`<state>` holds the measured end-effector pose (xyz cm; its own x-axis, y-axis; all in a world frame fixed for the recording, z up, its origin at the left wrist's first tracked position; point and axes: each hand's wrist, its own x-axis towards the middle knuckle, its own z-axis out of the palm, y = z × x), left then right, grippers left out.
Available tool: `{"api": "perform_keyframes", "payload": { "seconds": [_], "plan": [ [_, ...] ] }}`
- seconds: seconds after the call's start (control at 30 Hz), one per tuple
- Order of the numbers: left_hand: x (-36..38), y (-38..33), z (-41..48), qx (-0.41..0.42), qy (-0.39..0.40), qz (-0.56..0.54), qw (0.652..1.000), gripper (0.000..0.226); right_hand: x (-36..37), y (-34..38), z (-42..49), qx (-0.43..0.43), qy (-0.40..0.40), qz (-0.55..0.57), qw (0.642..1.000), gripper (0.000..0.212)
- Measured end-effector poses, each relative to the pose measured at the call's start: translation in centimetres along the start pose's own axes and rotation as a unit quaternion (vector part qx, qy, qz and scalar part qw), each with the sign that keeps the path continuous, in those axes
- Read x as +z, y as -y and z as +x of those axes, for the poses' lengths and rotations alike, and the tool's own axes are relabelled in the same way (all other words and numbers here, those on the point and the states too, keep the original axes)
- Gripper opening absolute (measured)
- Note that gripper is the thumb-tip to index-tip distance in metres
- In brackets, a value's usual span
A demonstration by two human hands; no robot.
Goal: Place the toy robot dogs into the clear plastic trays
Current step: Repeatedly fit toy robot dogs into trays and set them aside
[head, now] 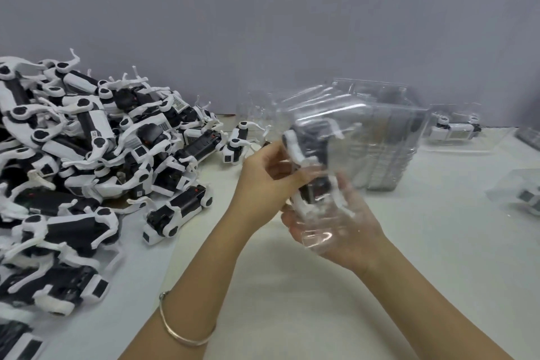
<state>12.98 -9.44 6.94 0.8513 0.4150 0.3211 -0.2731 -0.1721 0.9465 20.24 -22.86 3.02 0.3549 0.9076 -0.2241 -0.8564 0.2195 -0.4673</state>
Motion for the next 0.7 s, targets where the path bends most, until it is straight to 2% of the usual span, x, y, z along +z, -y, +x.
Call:
{"api": "perform_keyframes", "payload": {
  "seconds": [0.07, 0.13, 0.2, 0.23, 0.3, 0.33, 0.37, 0.47, 0.5, 0.57, 0.7],
  "plan": [
    [-1.2, 0.9, 0.2, -0.019, 0.013, -0.018, 1.000, 0.030, -0.5, 1.0, -0.2, -0.038, -0.001, -0.061, 0.997, 0.057],
    [-3.2, 2.4, 0.2, -0.027, 0.014, 0.033, 0.999, 0.035, -1.2, 2.3, -0.5, -0.107, -0.039, -0.145, 0.983, 0.043],
    [-5.1, 4.3, -0.1, -0.062, -0.023, 0.074, 0.995, 0.037, -1.6, 3.7, -0.9, -0.165, -0.101, -0.242, 0.951, 0.056],
    [-5.9, 5.2, -0.3, -0.104, -0.066, 0.020, 0.992, 0.036, -1.6, 4.2, -1.1, -0.191, -0.124, -0.280, 0.933, 0.065],
    [-7.1, 6.0, -0.2, -0.173, -0.150, -0.189, 0.955, 0.030, -1.4, 5.1, -1.6, -0.239, -0.154, -0.356, 0.890, 0.075],
    [-7.2, 6.2, -0.2, -0.184, -0.158, -0.258, 0.935, 0.030, -1.4, 5.4, -1.8, -0.254, -0.160, -0.394, 0.869, 0.073],
    [-7.0, 6.0, -0.2, -0.186, -0.136, -0.274, 0.934, 0.041, -1.3, 5.5, -1.9, -0.262, -0.159, -0.426, 0.851, 0.073],
    [-4.0, 4.6, -0.2, -0.164, -0.044, -0.154, 0.973, 0.093, -1.2, 5.4, -1.4, -0.259, -0.146, -0.484, 0.823, 0.081],
    [-2.7, 4.4, -0.5, -0.144, -0.034, -0.112, 0.983, 0.101, -1.1, 5.3, -1.1, -0.259, -0.143, -0.488, 0.821, 0.080],
    [-0.8, 4.6, -0.8, -0.104, -0.063, -0.064, 0.990, 0.096, -1.0, 5.2, -0.6, -0.267, -0.137, -0.488, 0.820, 0.079],
    [0.0, 5.0, -0.5, -0.073, -0.103, -0.040, 0.991, 0.073, -1.3, 5.1, -0.2, -0.295, -0.154, -0.496, 0.802, 0.079]
  ]
}}
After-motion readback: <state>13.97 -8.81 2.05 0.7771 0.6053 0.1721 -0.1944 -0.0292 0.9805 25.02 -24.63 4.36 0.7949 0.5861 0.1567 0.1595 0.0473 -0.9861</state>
